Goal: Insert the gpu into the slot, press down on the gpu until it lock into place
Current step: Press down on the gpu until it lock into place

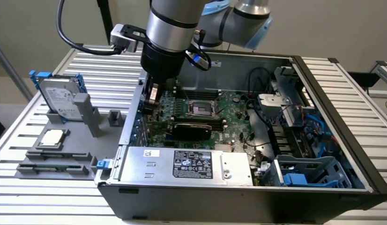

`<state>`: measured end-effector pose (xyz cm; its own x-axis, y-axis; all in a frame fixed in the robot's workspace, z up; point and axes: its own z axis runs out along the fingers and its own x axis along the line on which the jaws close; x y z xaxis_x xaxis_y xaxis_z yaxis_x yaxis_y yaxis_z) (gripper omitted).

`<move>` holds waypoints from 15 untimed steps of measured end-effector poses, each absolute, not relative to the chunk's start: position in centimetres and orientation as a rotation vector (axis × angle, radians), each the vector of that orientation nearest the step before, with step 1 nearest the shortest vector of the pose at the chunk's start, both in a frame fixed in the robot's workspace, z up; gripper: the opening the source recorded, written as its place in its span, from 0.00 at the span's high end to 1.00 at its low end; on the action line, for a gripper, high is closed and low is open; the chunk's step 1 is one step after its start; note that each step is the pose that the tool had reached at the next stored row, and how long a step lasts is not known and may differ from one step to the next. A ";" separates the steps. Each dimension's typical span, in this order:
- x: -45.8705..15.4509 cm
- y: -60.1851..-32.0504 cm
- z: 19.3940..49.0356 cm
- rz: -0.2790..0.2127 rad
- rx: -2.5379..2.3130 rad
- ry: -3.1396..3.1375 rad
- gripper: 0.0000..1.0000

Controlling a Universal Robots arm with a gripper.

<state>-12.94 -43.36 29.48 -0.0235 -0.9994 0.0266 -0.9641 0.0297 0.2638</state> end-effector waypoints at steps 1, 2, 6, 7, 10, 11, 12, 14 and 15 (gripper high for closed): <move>-12.9 -43.4 29.4 -0.253 2.040 -2.096 0.89; -12.9 -43.4 29.3 -0.252 2.039 -2.096 0.89; -12.9 -43.4 29.2 -0.252 2.039 -2.097 0.89; -12.9 -43.4 29.3 -0.252 2.040 -2.097 0.89; -12.7 -43.3 30.5 -0.253 2.040 -2.097 0.89; -12.5 -43.4 31.0 -0.253 2.040 -2.097 0.89; -12.2 -43.4 31.5 -0.253 2.040 -2.097 0.89; -11.8 -43.4 31.9 -0.251 2.041 -2.097 0.89; -11.7 -43.4 31.9 -0.245 2.045 -2.099 0.89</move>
<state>-11.73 -43.36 31.91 -0.0226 -0.9994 0.0274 -0.9661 0.0289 0.2565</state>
